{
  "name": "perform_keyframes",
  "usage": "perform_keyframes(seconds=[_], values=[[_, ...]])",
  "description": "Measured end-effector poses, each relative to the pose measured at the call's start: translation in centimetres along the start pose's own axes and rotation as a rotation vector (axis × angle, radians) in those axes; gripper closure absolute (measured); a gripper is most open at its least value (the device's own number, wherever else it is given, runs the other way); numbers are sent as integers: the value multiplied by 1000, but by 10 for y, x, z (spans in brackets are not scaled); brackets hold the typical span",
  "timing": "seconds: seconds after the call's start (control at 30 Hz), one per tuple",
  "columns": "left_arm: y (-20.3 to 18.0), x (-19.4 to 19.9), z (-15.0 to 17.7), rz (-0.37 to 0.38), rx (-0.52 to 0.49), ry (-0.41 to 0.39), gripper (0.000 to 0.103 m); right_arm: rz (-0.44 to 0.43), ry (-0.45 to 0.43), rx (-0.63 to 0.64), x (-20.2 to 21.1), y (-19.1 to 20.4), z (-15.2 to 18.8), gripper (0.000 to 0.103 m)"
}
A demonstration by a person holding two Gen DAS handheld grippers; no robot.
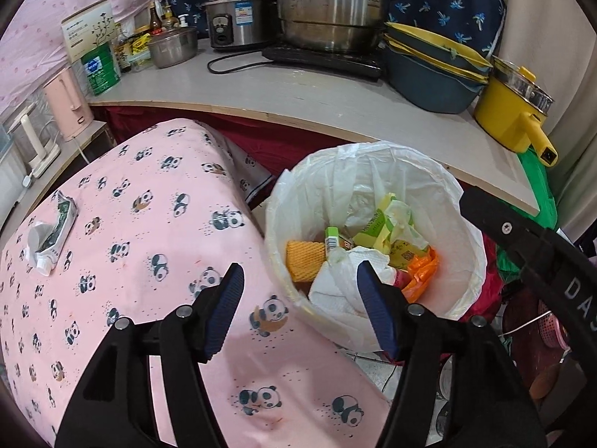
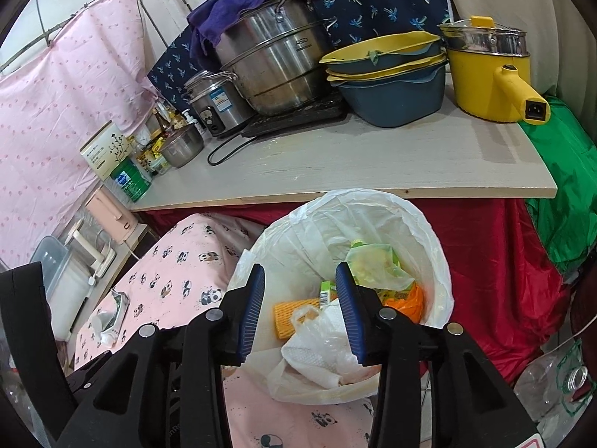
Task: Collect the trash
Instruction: 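Move both tools back over the green sauce packet and tissue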
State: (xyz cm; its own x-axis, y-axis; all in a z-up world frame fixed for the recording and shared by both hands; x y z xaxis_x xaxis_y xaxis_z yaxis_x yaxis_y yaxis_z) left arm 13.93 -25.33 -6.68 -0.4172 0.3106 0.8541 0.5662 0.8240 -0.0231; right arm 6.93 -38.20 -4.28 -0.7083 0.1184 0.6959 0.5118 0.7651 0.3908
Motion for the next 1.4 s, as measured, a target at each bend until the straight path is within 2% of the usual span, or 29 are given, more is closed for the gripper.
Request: perform_keyframes(seconds=[0.47, 0.9, 1.4], values=[[93, 25, 13, -61, 155, -31, 43, -50, 34, 128, -7, 83, 21, 62], [205, 44, 44, -141, 326, -38, 43, -124, 111, 279, -33, 184, 64, 62], [317, 53, 74, -220, 474, -32, 43, -177, 194, 413, -68, 277, 111, 62]])
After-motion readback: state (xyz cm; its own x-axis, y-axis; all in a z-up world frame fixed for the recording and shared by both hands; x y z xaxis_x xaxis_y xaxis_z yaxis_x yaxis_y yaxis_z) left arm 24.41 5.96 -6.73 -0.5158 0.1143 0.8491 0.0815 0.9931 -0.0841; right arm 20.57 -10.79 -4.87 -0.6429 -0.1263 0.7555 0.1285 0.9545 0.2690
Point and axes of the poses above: each gripper's, at about its wrist camera, not at the fingertips, and x roughly against the way its jaws point, y to its left, z to its underside, the point moved 7 cm from there along -x, roughly the way its jaws point, and after that the axes turned 7 degrees about y, right-handed, at the moved point
